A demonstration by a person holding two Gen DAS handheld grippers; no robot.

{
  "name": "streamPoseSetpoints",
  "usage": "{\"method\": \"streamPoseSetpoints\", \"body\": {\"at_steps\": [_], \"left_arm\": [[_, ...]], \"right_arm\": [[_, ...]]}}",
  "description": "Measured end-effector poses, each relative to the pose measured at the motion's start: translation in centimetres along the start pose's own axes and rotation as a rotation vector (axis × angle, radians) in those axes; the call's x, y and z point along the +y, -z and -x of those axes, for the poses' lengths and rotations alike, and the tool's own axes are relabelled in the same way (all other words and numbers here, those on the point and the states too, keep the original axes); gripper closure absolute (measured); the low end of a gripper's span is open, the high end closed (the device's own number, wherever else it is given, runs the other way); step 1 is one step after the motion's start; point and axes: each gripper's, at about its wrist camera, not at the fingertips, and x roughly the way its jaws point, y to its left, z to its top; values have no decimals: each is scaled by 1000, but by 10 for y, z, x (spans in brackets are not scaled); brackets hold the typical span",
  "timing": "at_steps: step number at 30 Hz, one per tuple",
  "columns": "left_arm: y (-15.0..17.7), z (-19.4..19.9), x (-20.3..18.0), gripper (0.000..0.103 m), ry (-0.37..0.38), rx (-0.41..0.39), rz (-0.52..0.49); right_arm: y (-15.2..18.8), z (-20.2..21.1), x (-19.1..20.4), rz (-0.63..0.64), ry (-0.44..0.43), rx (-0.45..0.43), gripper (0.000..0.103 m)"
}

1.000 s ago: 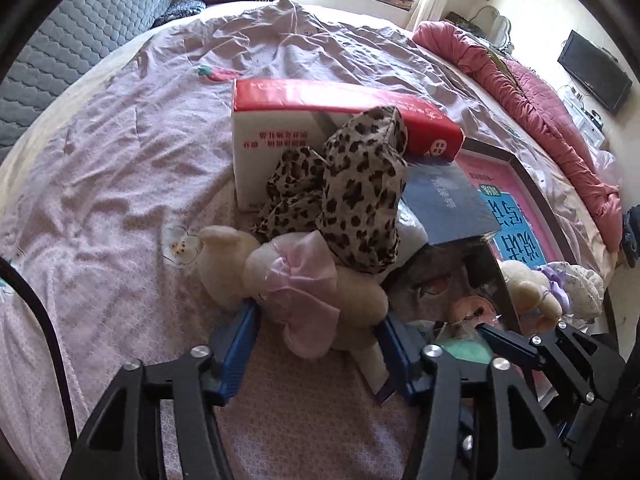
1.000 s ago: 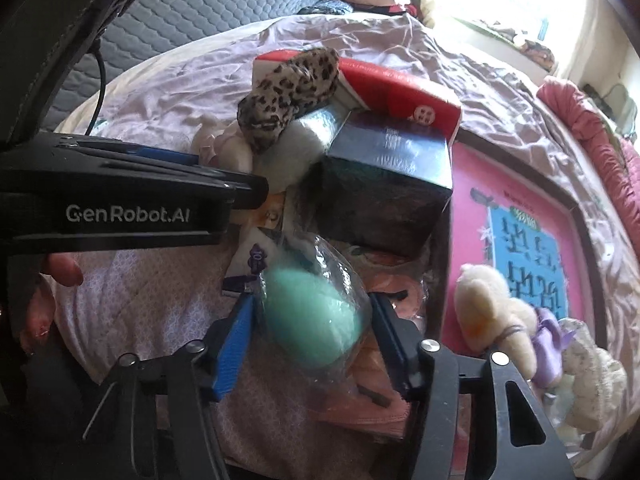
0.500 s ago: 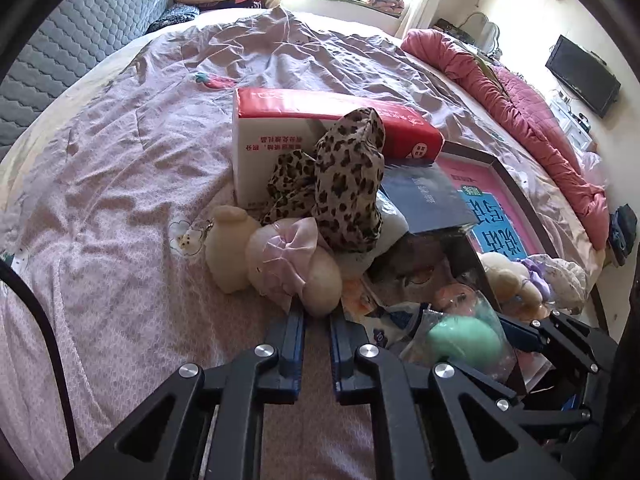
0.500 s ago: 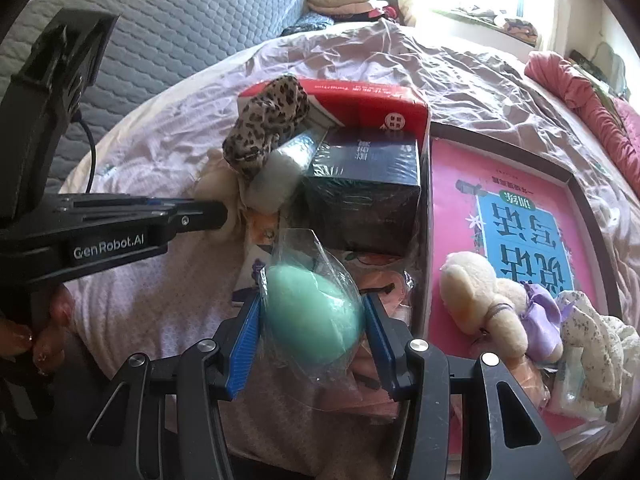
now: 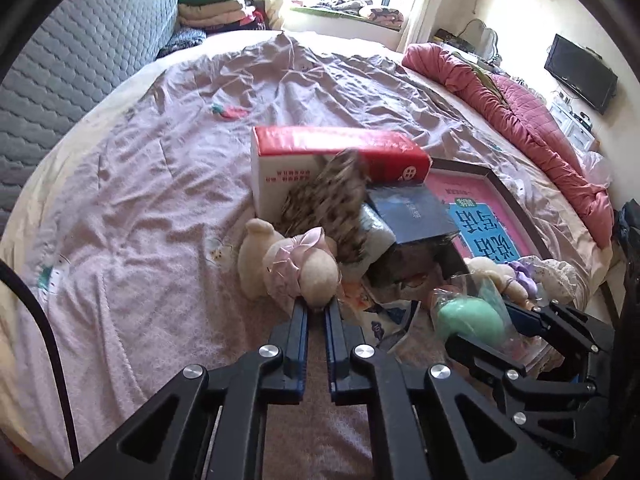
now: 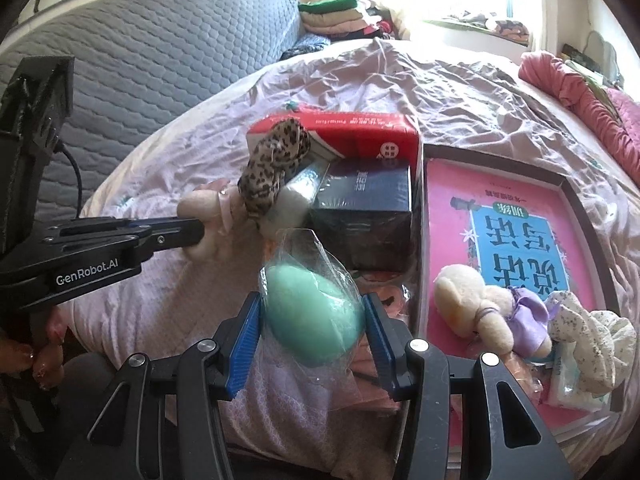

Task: Organize soft objects
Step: 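Grasp and lift the cream teddy bear with pink bow using the left tool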

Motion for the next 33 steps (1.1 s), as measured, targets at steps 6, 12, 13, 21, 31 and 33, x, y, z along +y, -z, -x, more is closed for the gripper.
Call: {"method": "streamPoseSetpoints", "body": {"at_steps": [6, 12, 13, 21, 31, 33], "left_arm": [[-2, 13, -6, 96, 6, -17, -8], [-4, 31, -16, 97, -1, -47, -29], [-5, 35, -18, 97, -5, -54, -32], [-13, 56, -32, 103, -12, -88, -54], [2, 35, -30, 102, 22, 3, -20], [10, 27, -24, 99, 42, 62, 12]], "right_arm": [[0, 7, 0, -14, -3, -14, 51], [-1, 17, -1, -29, -4, -35, 51], [-1, 18, -2, -32, -5, -38, 51], [-4, 31, -10, -72, -10, -66, 51], [0, 37, -25, -120, -19, -71, 51], [1, 35, -26, -122, -21, -67, 51]]}}
